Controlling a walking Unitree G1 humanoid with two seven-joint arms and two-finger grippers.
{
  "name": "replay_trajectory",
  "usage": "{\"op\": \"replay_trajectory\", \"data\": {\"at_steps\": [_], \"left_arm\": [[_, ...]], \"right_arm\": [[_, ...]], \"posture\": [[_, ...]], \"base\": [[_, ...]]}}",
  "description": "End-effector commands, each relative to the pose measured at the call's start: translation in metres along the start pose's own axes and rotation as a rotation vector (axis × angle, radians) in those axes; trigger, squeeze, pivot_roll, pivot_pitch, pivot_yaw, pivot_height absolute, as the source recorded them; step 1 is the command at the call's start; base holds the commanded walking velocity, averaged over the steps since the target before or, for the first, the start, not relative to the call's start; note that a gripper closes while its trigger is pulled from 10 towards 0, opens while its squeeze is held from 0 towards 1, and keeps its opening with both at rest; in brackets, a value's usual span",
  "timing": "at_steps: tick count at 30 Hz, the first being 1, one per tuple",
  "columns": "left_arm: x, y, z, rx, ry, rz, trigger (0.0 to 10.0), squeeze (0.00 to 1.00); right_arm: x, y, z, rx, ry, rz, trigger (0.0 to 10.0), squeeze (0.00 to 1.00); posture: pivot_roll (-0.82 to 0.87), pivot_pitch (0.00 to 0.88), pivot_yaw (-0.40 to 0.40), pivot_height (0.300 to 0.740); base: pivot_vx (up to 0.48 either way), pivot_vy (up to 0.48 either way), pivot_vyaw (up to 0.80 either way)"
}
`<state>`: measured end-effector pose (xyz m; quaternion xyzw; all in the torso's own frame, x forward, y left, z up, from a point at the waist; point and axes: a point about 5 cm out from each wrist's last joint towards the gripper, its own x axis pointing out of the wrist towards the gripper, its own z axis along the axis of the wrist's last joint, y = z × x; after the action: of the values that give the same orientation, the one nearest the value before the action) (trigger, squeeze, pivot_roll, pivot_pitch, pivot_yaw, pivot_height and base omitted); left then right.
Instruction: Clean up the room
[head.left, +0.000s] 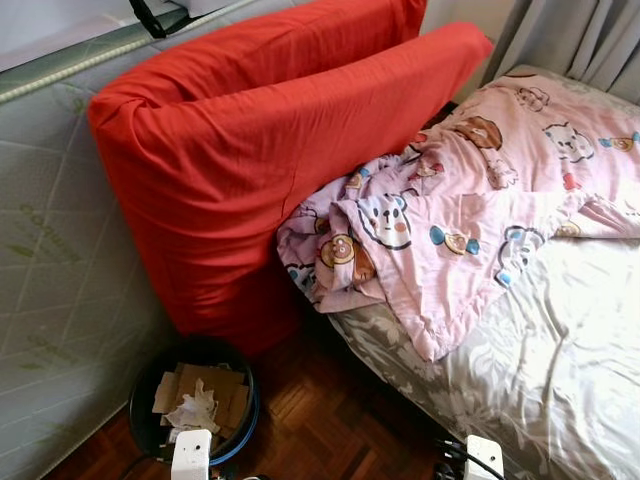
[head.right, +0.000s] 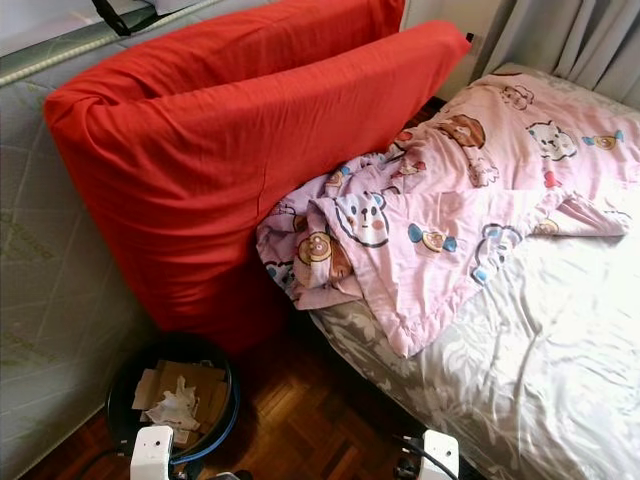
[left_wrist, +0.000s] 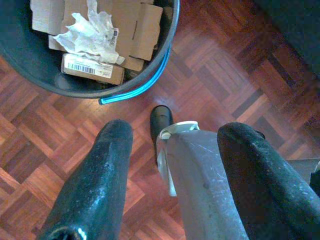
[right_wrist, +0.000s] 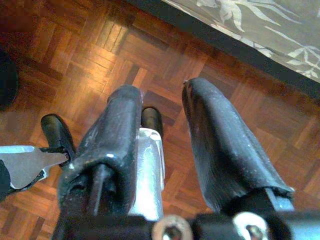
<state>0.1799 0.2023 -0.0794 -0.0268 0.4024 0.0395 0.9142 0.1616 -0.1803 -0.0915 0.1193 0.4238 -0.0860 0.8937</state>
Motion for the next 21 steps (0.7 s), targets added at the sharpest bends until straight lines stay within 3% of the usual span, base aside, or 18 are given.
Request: {"op": "replay_trajectory", "data": {"at_steps": [1, 4, 21], "left_arm": [[-0.0029, 0.0018, -0.0106, -0.016, 0.038, 0.012, 10.0, 0.00], [-0.0030, 0.0018, -0.0107, -0.015, 0.038, 0.012, 10.0, 0.00], [-0.0034, 0.0016, -0.0092, -0.053, 0.004, 0.024, 10.0, 0.00]], "right_arm": [[-0.0024, -0.0048, -0.0071, 0.019, 0.021, -0.019, 10.0, 0.00], [-0.0024, -0.0047, -0.0073, 0.019, 0.023, -0.017, 10.0, 0.00], [-0.0022, -0.0030, -0.0034, -0.024, -0.006, 0.025, 10.0, 0.00]], "posture": [[0.12, 0.182, -0.037, 0.740], [0.12, 0.184, -0.037, 0.740], [0.12, 0.176, -0.037, 0.740]], "base": [[0.296, 0.000, 0.00], [0.296, 0.000, -0.67], [0.300, 0.000, 0.00]]}}
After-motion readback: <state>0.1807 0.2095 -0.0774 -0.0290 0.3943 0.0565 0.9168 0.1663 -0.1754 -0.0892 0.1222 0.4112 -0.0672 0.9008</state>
